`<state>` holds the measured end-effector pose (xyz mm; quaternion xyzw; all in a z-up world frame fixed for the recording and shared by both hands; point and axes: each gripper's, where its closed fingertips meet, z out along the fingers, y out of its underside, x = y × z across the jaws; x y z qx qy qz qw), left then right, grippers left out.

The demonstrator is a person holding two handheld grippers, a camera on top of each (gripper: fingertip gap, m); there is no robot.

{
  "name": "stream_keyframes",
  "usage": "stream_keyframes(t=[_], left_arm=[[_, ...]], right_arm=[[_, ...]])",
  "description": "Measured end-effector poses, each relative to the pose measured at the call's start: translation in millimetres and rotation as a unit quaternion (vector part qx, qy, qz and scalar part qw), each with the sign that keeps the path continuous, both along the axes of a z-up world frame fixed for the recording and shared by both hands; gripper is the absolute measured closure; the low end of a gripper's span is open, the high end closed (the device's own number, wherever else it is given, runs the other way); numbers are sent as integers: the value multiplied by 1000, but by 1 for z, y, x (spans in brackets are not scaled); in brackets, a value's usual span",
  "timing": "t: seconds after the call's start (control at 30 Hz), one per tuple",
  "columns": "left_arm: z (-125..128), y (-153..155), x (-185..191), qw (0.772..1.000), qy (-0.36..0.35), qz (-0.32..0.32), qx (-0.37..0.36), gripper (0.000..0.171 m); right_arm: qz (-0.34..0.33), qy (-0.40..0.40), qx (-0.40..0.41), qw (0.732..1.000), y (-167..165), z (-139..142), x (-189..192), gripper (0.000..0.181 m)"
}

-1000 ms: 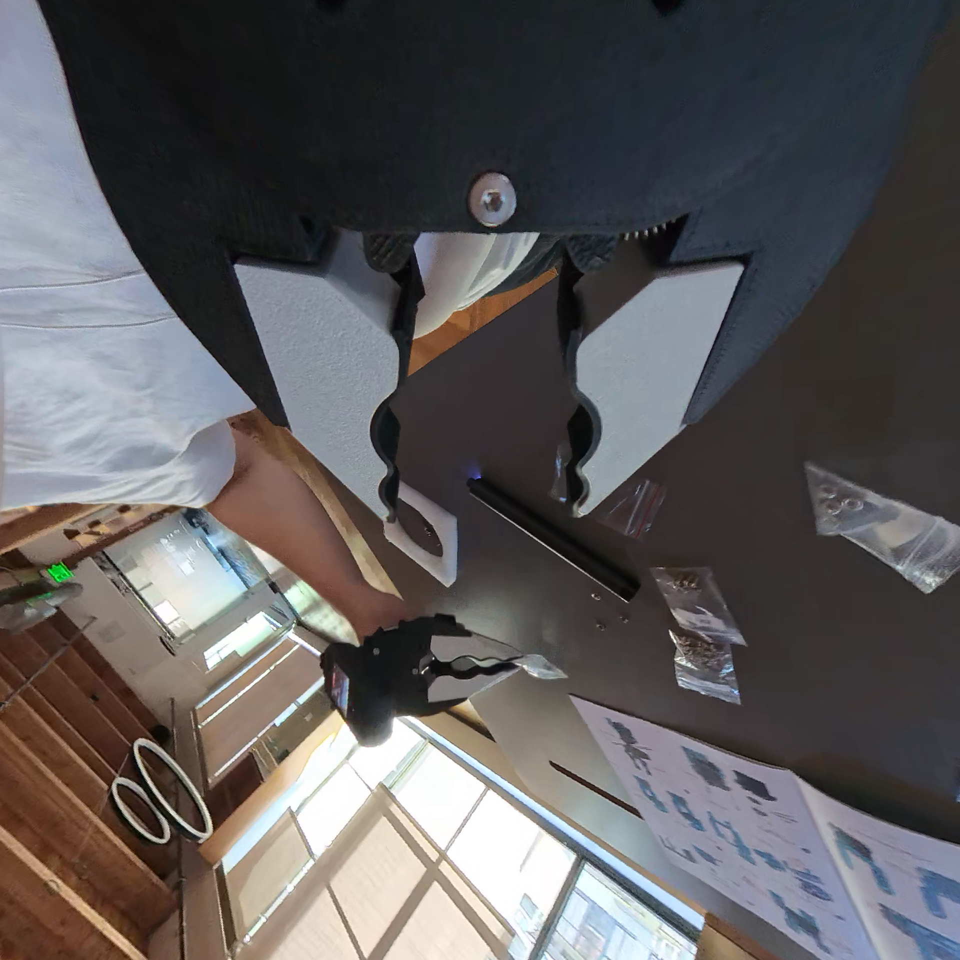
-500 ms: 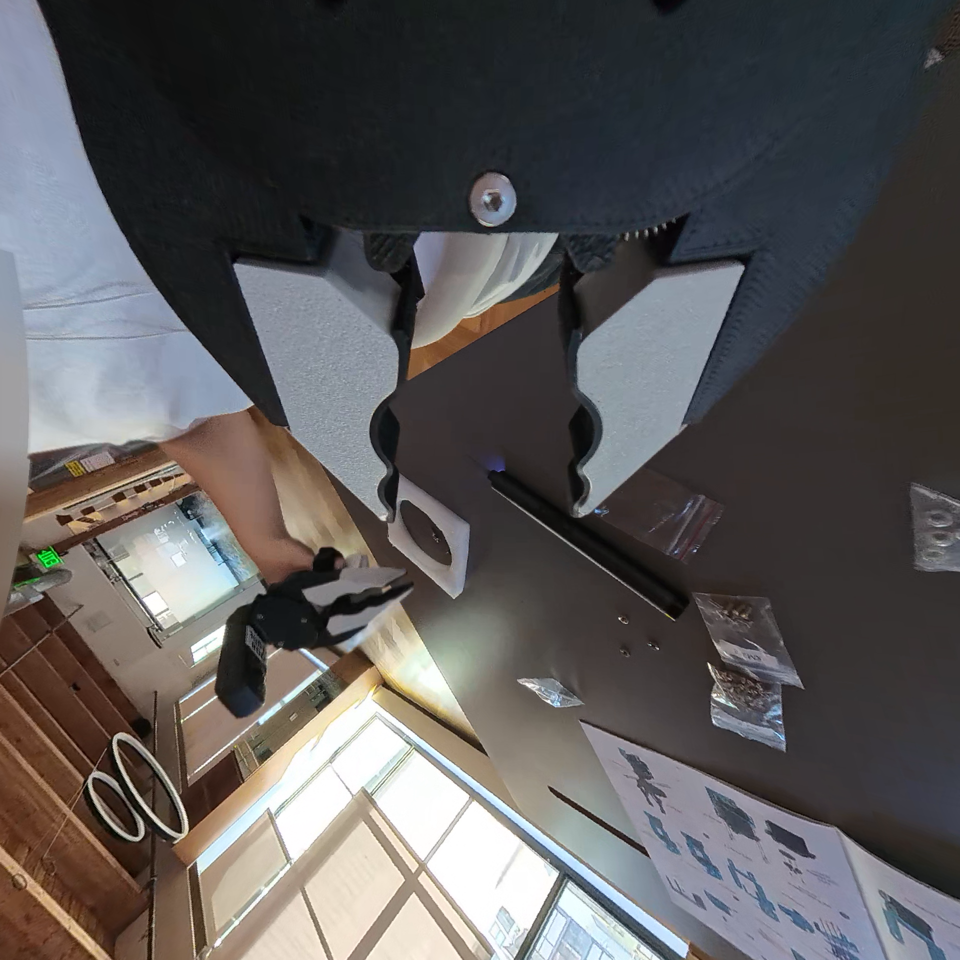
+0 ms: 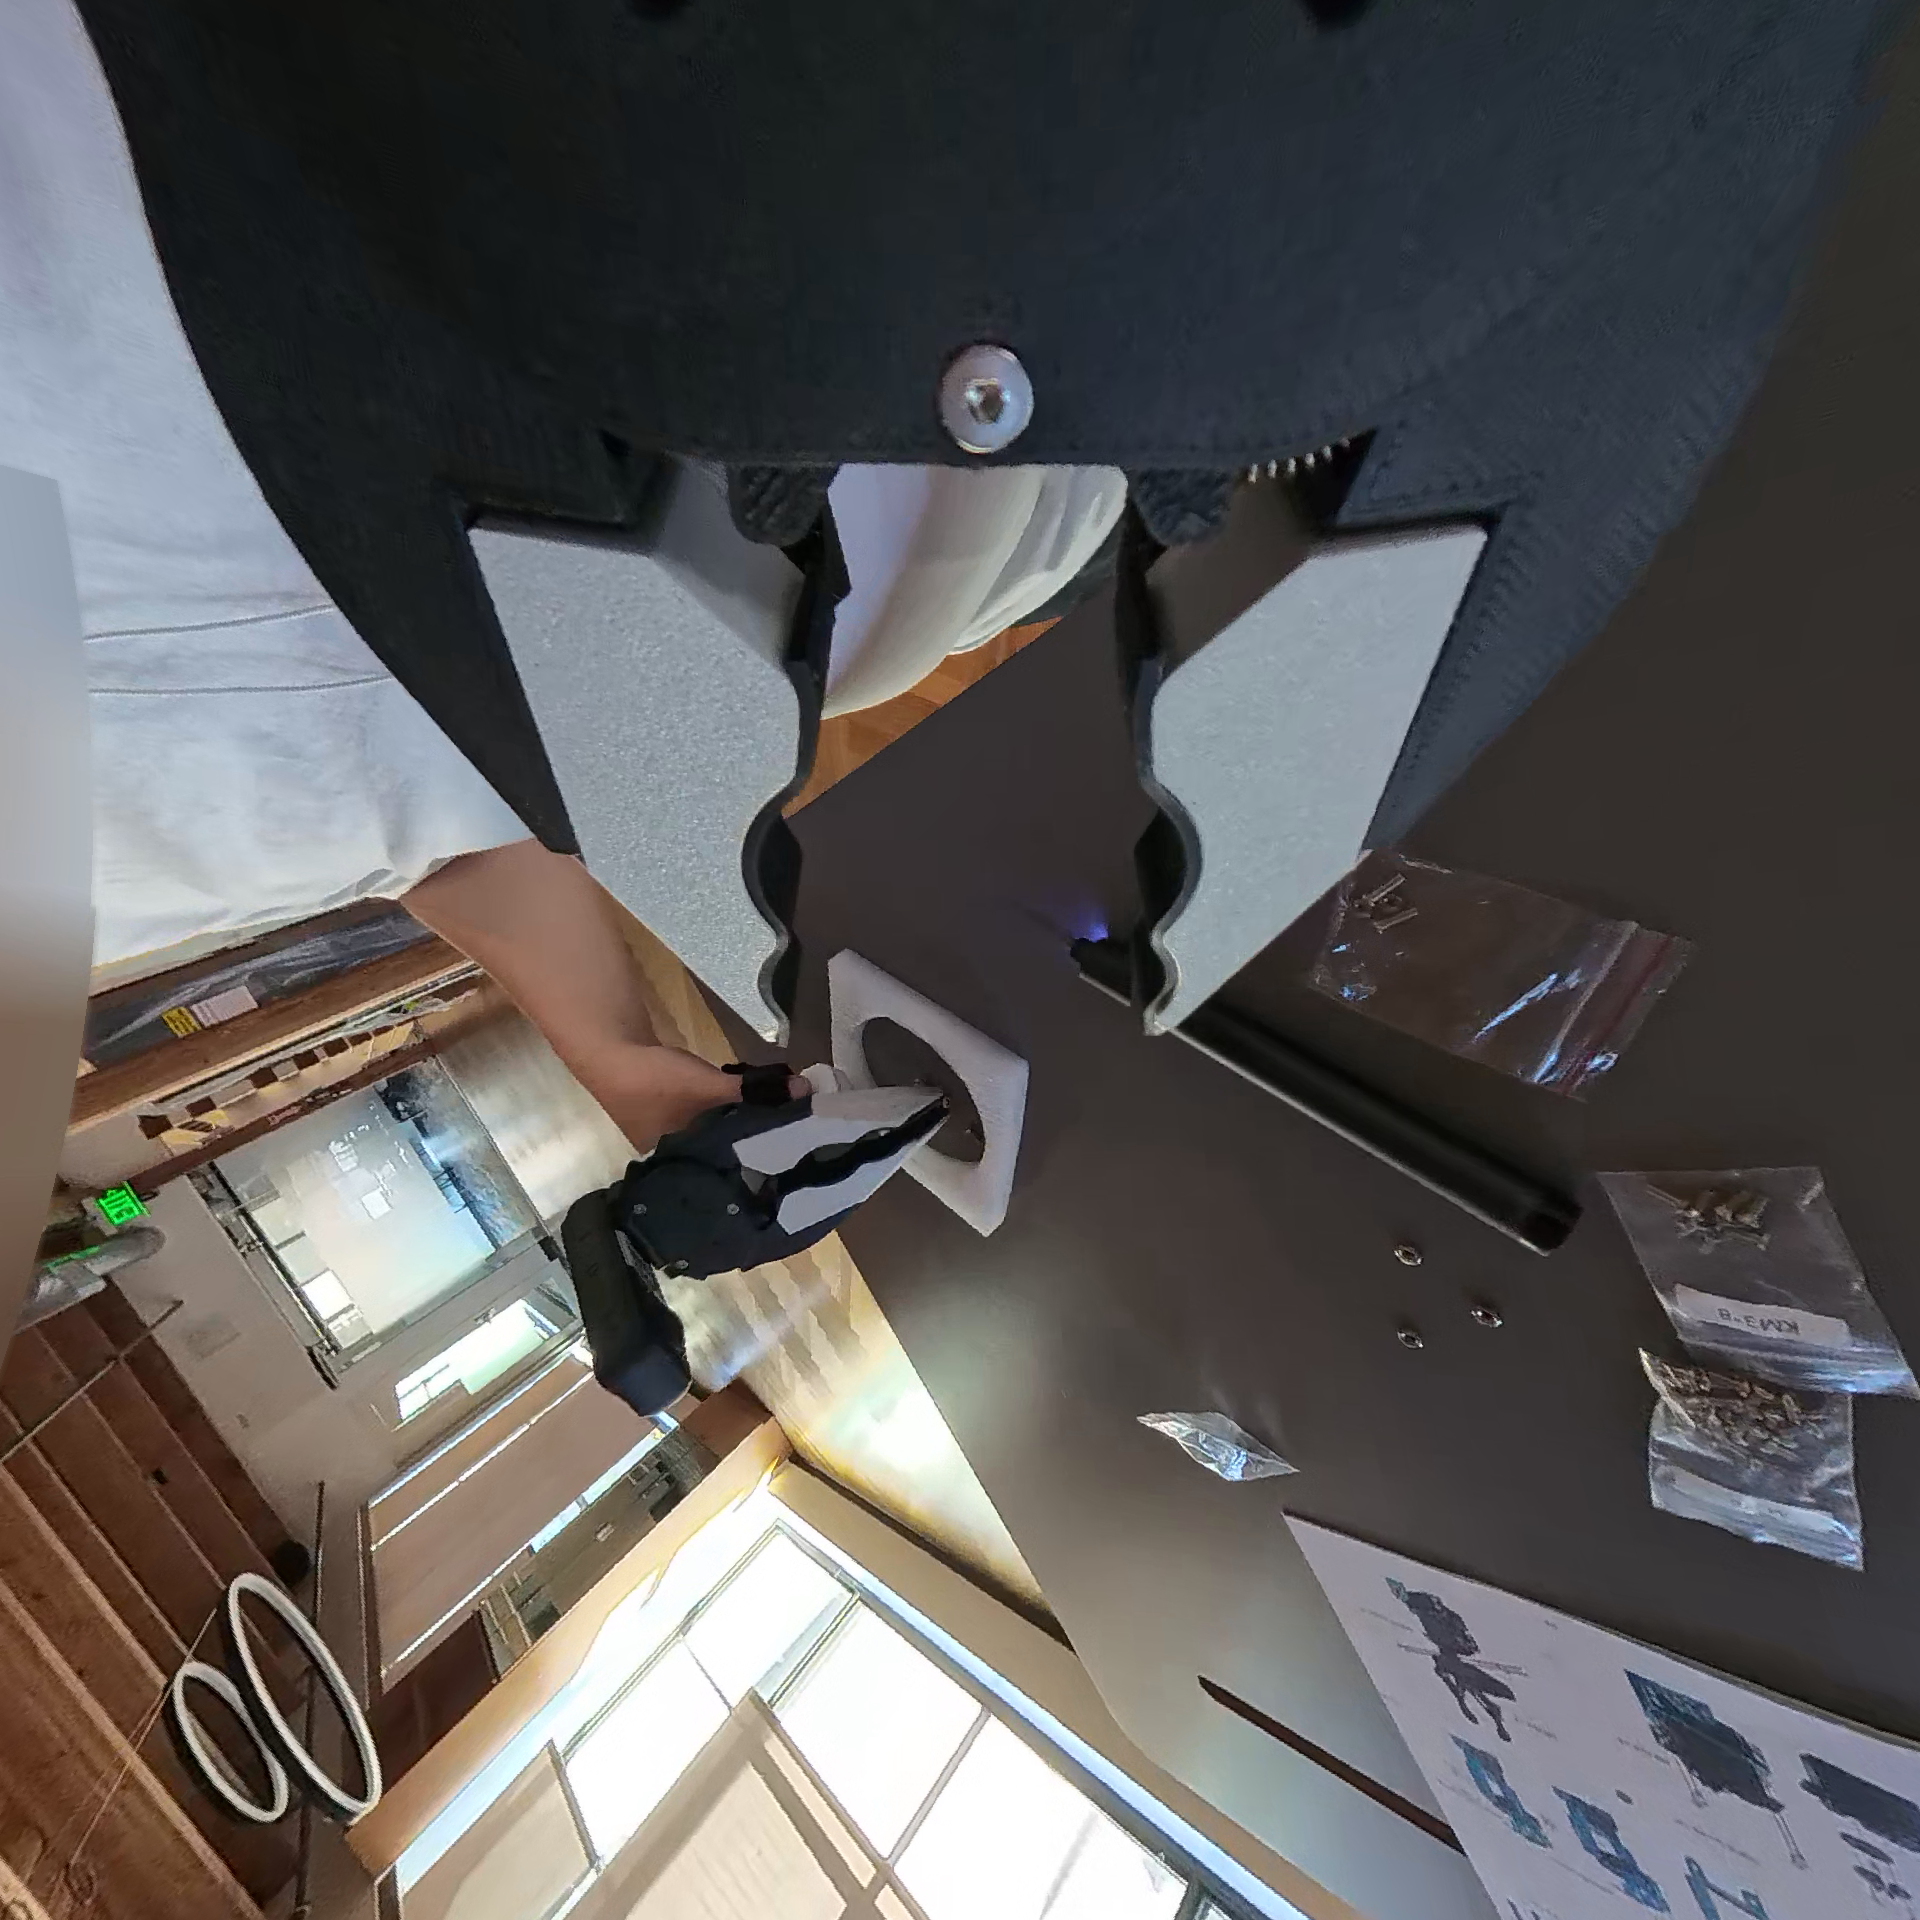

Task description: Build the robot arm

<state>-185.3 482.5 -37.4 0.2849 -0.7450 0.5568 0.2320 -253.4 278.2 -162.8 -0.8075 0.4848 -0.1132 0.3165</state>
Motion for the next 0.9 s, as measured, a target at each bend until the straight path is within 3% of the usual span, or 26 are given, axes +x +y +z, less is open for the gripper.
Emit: stream_keyframes(t=[0.13, 0.23, 0.4, 0.53, 0.67, 0.8, 0.83, 0.9], left_arm=[[0, 5, -2, 1000, 3, 4, 4, 108], [-3, 12, -2, 1000, -2, 10, 8, 109], [-3, 22, -4, 1000, 15, 8, -11, 113], [-3, 47, 13, 999, -16, 42, -7, 120], [25, 116, 74, 978, -112, 172, -23, 125], [67, 226, 173, 905, -243, 351, -8, 109], [72, 250, 200, 888, -264, 376, 10, 104], [78, 282, 252, 877, -278, 390, 37, 94]], right_arm=[[6, 4, -11, 1000, -1, 0, 0, 176], [-2, -14, 41, 999, 5, 12, 3, 176], [2, -99, 210, 973, 40, 79, 18, 177], [29, -165, 261, 951, 76, 124, 42, 177], [62, -206, 304, 928, 123, 159, 71, 177], [96, -223, 323, 915, 174, 189, 107, 177], [104, -230, 324, 912, 186, 197, 119, 177], [111, -244, 327, 906, 213, 215, 142, 177]])
